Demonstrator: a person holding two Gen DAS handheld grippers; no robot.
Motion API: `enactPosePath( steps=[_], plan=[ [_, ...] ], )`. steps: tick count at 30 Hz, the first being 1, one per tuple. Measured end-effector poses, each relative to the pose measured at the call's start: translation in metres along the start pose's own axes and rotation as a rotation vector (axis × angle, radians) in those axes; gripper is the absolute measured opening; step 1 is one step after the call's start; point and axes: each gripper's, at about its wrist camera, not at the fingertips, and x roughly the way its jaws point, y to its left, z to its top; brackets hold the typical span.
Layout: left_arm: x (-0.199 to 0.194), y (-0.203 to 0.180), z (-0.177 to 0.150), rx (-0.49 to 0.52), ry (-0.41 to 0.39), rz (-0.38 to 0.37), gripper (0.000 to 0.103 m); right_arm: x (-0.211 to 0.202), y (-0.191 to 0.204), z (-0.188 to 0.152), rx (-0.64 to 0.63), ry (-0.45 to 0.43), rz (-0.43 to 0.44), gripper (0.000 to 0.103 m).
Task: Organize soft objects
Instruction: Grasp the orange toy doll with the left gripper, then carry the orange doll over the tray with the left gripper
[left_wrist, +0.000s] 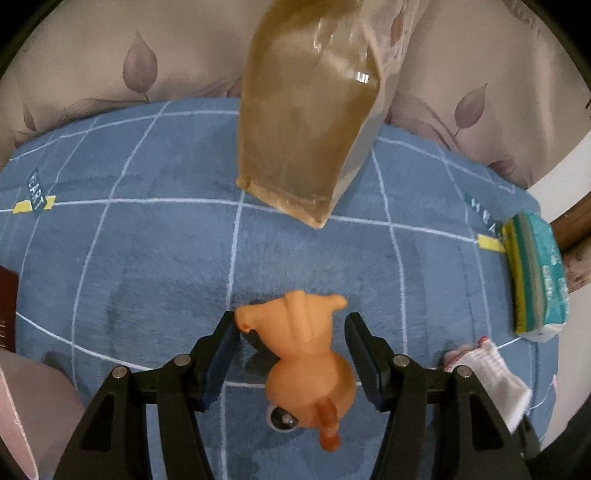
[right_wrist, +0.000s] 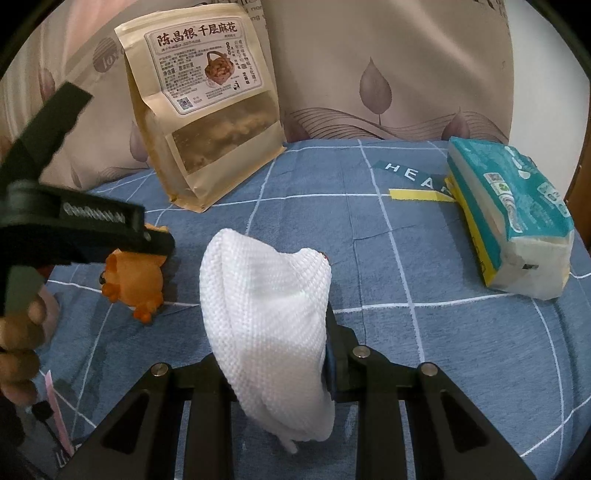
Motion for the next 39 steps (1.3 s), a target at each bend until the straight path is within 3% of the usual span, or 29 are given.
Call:
enactPosePath(
  steps=[2,8,18,39],
  plan=[
    [0.009,-0.001,-0.001,0.005,0.016,0.004,0.060,0.000,0.000,0.000,0.002,0.000,0.001,0.023],
    [0.006,-0.005,-0.005,0.052,-0.002,-0.019,0.041,0.000,0.000,0.000,0.008,0.002,0.003,0.023],
    [-0.017,-0.010,-0.010,0.118,-0.055,0.020,0.040,0.000,-0.001,0.000,0.019,0.004,0.008,0.023],
    [-0.103,0.007,-0.049,0.100,-0.132,-0.053,0.040,0.001,0.000,0.000,0.012,0.006,0.000,0.023]
  ],
)
